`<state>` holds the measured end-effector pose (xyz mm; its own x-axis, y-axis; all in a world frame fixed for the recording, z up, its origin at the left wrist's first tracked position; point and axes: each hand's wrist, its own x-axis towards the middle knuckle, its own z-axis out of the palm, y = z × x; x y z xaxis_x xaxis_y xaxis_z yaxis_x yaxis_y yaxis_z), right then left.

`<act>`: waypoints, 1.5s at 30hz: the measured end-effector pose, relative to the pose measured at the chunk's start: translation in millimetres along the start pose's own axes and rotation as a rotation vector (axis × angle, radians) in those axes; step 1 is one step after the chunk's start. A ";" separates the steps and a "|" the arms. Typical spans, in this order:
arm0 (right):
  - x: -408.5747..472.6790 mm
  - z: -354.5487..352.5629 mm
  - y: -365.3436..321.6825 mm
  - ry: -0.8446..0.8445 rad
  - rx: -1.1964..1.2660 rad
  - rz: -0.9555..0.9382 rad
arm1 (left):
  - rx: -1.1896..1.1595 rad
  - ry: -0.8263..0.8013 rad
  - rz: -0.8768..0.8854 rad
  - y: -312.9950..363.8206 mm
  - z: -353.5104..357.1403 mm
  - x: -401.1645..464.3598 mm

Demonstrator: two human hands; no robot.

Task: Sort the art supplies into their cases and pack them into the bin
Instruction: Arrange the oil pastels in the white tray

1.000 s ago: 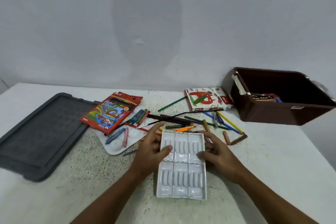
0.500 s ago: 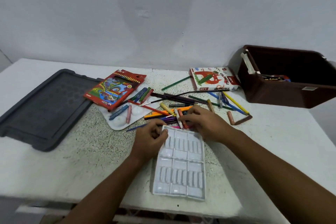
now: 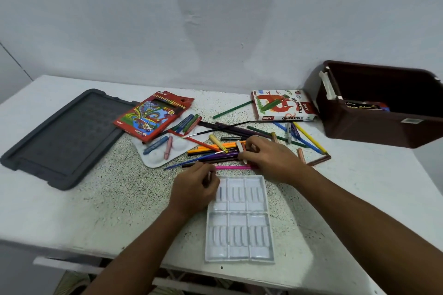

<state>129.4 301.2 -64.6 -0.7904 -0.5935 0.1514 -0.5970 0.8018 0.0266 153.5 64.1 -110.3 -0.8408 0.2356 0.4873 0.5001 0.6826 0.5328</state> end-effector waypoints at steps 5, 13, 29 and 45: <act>-17.7 -0.7 6.8 0.180 0.046 -0.034 | 0.063 -0.036 0.020 3.6 0.4 -1.4; -39.9 6.7 3.6 0.388 0.070 0.008 | -0.042 -0.019 -0.035 -0.1 0.3 2.1; -57.0 20.4 -6.5 0.652 1.256 0.610 | -0.188 -0.039 -0.079 -4.2 -1.7 8.3; -71.6 20.2 -30.0 0.336 1.305 0.489 | -0.130 -0.099 -0.013 -4.3 -1.8 6.5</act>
<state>201.2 318.2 -96.2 -0.9902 -0.0895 0.1075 -0.1216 0.1717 -0.9776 146.2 61.5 -108.2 -0.8603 0.2989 0.4129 0.5065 0.5921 0.6268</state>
